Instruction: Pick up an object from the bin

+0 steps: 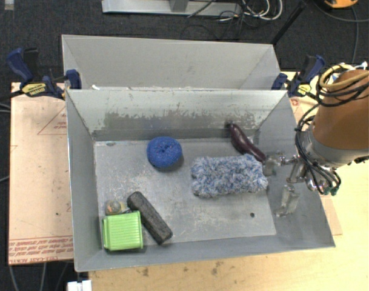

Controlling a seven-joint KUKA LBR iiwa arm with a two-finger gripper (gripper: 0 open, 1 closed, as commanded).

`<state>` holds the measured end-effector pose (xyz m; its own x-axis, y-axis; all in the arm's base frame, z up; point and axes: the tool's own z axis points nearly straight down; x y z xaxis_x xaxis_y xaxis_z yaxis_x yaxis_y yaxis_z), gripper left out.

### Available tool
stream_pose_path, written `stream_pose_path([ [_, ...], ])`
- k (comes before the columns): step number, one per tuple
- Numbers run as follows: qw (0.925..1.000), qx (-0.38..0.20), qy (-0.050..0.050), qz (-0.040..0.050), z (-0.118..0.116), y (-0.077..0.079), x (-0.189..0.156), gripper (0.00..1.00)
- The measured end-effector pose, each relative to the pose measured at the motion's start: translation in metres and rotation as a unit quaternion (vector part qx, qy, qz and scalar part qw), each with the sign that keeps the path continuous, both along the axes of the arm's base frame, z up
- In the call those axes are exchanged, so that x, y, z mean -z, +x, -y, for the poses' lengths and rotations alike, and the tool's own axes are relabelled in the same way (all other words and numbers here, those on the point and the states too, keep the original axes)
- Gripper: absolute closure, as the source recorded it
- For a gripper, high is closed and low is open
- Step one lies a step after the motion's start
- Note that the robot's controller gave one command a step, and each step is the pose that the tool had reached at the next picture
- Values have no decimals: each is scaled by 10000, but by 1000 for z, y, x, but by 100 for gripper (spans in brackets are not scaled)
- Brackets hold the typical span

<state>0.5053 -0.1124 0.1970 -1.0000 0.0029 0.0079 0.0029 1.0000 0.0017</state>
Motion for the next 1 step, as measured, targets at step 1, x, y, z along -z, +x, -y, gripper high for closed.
stream_pose_path([
  [1, 10000, -16, -8, 43, -1, 2, -4, 0],
])
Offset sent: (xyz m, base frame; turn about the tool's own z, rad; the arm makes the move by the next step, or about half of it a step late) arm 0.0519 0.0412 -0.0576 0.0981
